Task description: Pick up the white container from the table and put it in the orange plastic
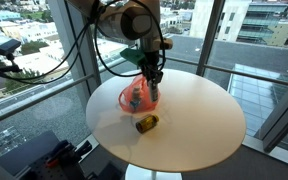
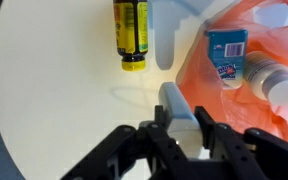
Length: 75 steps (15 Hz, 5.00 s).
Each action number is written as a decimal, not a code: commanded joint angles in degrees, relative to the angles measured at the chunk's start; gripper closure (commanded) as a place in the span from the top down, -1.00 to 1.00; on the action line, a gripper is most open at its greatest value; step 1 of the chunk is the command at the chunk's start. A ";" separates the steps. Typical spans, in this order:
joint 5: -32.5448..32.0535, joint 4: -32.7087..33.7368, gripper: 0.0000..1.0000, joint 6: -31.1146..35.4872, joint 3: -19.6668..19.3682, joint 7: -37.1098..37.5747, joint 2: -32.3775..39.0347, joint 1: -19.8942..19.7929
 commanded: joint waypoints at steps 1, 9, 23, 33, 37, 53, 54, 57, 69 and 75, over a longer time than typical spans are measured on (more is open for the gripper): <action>1.05 1.95 -0.77 -2.52 1.55 -0.21 -1.59 0.54; 3.37 4.38 -0.78 -4.97 4.02 -1.17 -2.18 1.38; 4.98 6.65 -0.78 -5.07 4.42 -0.70 4.51 1.76; 4.10 14.95 -0.78 -5.18 4.38 2.09 12.85 3.82; 3.97 18.25 -0.78 -5.08 4.23 2.88 15.81 4.77; 3.56 20.69 0.52 -5.53 3.71 2.76 19.74 5.66; 3.46 20.48 0.69 -5.67 3.67 2.73 19.36 5.67; 3.24 19.55 1.00 -6.22 3.59 2.25 17.89 5.51; -1.17 14.02 1.00 -17.14 1.44 -3.89 8.10 2.36; -1.06 10.24 1.00 -22.41 0.49 -10.76 1.74 -1.26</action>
